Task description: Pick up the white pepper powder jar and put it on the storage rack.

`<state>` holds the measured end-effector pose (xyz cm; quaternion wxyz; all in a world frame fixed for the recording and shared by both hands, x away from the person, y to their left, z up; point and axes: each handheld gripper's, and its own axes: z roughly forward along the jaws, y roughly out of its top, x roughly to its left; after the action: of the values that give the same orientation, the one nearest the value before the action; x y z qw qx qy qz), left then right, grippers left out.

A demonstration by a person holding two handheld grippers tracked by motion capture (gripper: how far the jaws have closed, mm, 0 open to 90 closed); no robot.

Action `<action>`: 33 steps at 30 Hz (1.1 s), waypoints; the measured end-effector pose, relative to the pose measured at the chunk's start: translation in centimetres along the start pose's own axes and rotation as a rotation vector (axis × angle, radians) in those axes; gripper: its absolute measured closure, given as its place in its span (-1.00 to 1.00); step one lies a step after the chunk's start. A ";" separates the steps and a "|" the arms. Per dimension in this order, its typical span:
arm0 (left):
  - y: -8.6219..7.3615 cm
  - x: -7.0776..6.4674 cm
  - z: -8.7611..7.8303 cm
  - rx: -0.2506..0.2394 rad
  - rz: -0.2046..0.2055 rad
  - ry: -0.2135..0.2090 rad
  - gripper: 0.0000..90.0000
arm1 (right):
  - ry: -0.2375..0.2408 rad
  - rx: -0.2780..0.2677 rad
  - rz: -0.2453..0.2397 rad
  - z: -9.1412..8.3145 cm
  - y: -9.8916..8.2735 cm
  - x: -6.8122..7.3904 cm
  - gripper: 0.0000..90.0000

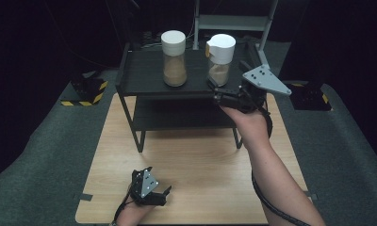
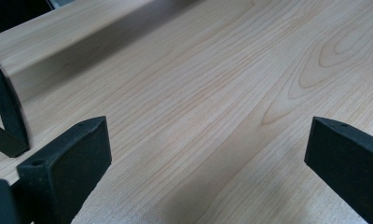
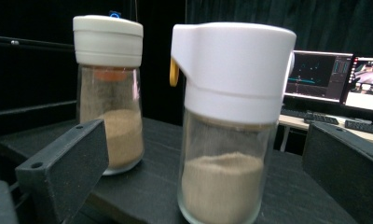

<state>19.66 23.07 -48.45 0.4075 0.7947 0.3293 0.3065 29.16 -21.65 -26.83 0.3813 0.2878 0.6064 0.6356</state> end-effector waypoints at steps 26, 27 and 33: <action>-0.1 0.0 0.0 -0.004 0.003 -0.003 -0.99 | 0.051 0.055 -0.048 -6.0 -6.0 0.6 -1.00; -0.1 0.0 0.0 -0.005 0.003 -0.003 -0.99 | 0.053 0.058 -0.052 -6.1 -6.3 0.6 -1.00; -0.1 0.2 0.0 -0.011 -0.004 -0.004 -0.98 | 0.057 0.087 -0.056 -6.9 -8.2 0.9 -1.00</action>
<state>19.75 23.26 -48.55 0.4132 0.7925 0.3280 0.3058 24.13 -24.94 -35.71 0.3689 0.2688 0.6519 0.6056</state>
